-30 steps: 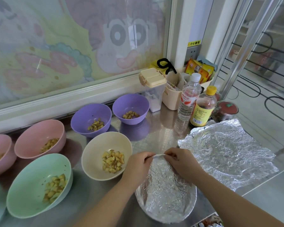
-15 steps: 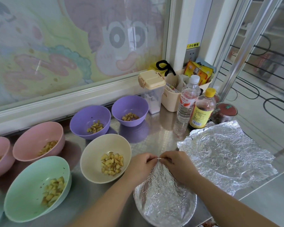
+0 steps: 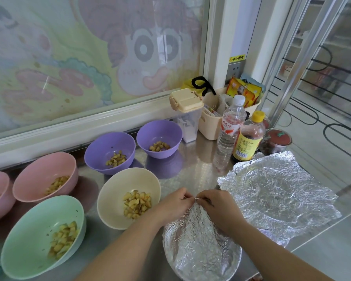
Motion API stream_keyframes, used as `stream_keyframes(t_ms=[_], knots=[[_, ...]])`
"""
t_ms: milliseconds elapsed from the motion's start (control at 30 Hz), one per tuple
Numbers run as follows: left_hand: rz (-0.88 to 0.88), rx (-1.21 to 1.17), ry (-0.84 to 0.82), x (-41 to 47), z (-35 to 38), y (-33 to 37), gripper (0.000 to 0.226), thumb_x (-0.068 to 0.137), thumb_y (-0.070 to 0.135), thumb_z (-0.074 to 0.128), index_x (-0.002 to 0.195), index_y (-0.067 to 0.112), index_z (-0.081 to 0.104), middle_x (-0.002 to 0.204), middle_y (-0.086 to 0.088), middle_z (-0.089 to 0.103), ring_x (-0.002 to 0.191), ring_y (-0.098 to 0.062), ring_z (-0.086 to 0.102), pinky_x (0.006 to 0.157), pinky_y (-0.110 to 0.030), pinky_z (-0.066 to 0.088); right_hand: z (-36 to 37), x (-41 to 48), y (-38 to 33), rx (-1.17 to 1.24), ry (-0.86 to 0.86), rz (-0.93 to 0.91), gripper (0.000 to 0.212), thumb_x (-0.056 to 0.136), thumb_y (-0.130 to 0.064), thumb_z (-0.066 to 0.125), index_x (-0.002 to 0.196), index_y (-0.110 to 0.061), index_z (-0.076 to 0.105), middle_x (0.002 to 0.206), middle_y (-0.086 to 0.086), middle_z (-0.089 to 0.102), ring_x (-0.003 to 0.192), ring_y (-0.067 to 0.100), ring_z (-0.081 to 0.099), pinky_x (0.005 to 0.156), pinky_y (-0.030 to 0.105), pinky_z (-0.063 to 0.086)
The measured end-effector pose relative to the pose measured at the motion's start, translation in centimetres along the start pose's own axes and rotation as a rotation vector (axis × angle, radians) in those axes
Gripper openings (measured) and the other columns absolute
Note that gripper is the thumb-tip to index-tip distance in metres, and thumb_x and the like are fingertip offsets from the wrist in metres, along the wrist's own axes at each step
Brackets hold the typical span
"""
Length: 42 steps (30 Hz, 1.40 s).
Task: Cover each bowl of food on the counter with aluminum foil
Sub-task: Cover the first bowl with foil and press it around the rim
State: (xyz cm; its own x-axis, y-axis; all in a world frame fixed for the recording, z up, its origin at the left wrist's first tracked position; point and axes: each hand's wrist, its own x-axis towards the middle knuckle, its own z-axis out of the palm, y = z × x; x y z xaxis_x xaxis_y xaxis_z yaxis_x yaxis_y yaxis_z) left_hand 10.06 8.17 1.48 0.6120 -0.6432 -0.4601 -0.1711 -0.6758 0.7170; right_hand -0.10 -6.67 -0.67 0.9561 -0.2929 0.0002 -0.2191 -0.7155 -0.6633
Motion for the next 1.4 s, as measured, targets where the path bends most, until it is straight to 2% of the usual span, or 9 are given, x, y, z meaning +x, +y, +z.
stream_keyframes(t_ms=[167, 400, 567, 800, 967, 1067, 1167, 1267, 1400], knots=[[-0.076, -0.276, -0.032, -0.1, -0.3, 0.2, 0.027, 0.092, 0.042, 0.053, 0.101, 0.021, 0.068, 0.109, -0.004, 0.068, 0.108, -0.022, 0.061, 0.102, -0.041, 0.044, -0.1, -0.2, -0.1, 0.000, 0.017, 0.036, 0.010, 0.095, -0.025, 0.069, 0.089, -0.021, 0.075, 0.064, -0.010, 0.063, 0.060, 0.011, 0.056, 0.060, 0.030, 0.045], [0.116, 0.062, 0.331, -2.7, 0.7, -1.6, 0.027, 0.100, 0.022, 0.052, 0.119, 0.023, 0.071, 0.115, 0.012, 0.071, 0.107, -0.005, 0.063, 0.093, -0.021, 0.046, -1.5, -0.7, 0.6, -0.068, 0.010, 0.199, 0.019, 0.090, -0.040, 0.069, 0.104, -0.030, 0.076, 0.091, -0.012, 0.076, 0.085, 0.011, 0.069, 0.079, 0.032, 0.055], [0.166, 0.014, 0.312, -2.9, 1.2, -1.6, 0.028, 0.100, 0.021, 0.051, 0.116, 0.027, 0.074, 0.109, 0.010, 0.074, 0.100, -0.005, 0.066, 0.088, -0.022, 0.048, -1.2, 1.1, -0.9, -0.025, -0.141, 0.049, 0.016, 0.095, -0.029, 0.068, 0.104, -0.025, 0.080, 0.094, -0.009, 0.078, 0.080, 0.003, 0.064, 0.076, 0.020, 0.047], [0.154, -0.004, 0.300, -2.6, 1.1, -1.4, 0.028, 0.100, 0.022, 0.051, 0.114, 0.025, 0.075, 0.106, 0.010, 0.074, 0.097, -0.004, 0.065, 0.084, -0.019, 0.047, -0.8, 0.9, -0.5, -0.013, -0.104, 0.012, 0.013, 0.095, -0.026, 0.068, 0.098, -0.023, 0.080, 0.079, -0.009, 0.075, 0.062, -0.003, 0.056, 0.062, 0.010, 0.039], [0.087, -0.044, 0.207, -2.3, 0.9, -1.6, 0.025, 0.102, 0.027, 0.047, 0.113, 0.026, 0.069, 0.105, 0.012, 0.071, 0.096, -0.003, 0.063, 0.079, -0.016, 0.045, -0.6, 0.7, -0.4, -0.016, -0.095, 0.016, 0.014, 0.096, -0.026, 0.067, 0.100, -0.021, 0.079, 0.064, -0.019, 0.061, 0.063, -0.004, 0.058, 0.061, 0.012, 0.041], [0.084, -0.060, 0.153, -2.2, 1.0, -1.7, 0.021, 0.104, 0.030, 0.045, 0.112, 0.028, 0.065, 0.100, 0.012, 0.070, 0.090, -0.001, 0.063, 0.069, -0.009, 0.042, -0.7, 1.1, -0.6, 0.005, -0.145, 0.032, 0.013, 0.093, -0.033, 0.070, 0.101, -0.027, 0.079, 0.075, -0.017, 0.071, 0.073, 0.000, 0.064, 0.072, 0.026, 0.053], [0.090, -0.083, 0.154, -2.2, 1.4, -1.6, 0.018, 0.104, 0.031, 0.045, 0.111, 0.028, 0.061, 0.102, 0.011, 0.069, 0.093, -0.002, 0.063, 0.081, -0.020, 0.048, -0.5, 1.6, -1.0, -0.020, -0.189, 0.025, 0.014, 0.090, -0.035, 0.070, 0.099, -0.031, 0.079, 0.086, -0.014, 0.075, 0.080, 0.002, 0.066, 0.077, 0.031, 0.054], [0.038, -0.161, 0.151, -2.1, 1.8, -1.8, 0.013, 0.102, 0.039, 0.046, 0.109, 0.030, 0.053, 0.100, 0.008, 0.069, 0.091, -0.006, 0.065, 0.079, -0.026, 0.050, -0.4, 1.4, -1.0, -0.038, -0.179, 0.015, 0.013, 0.091, -0.029, 0.068, 0.097, -0.028, 0.079, 0.083, -0.013, 0.075, 0.076, 0.003, 0.064, 0.075, 0.029, 0.053], [0.020, -0.206, 0.122, -1.7, 1.8, -1.9, 0.025, 0.098, 0.047, 0.047, 0.120, 0.035, 0.050, 0.110, 0.006, 0.070, 0.094, -0.008, 0.066, 0.087, -0.031, 0.052, -0.3, 0.6, -1.0, -0.037, -0.108, 0.005, 0.011, 0.095, -0.027, 0.067, 0.098, -0.024, 0.078, 0.083, -0.009, 0.074, 0.076, 0.009, 0.066, 0.073, 0.031, 0.052]])
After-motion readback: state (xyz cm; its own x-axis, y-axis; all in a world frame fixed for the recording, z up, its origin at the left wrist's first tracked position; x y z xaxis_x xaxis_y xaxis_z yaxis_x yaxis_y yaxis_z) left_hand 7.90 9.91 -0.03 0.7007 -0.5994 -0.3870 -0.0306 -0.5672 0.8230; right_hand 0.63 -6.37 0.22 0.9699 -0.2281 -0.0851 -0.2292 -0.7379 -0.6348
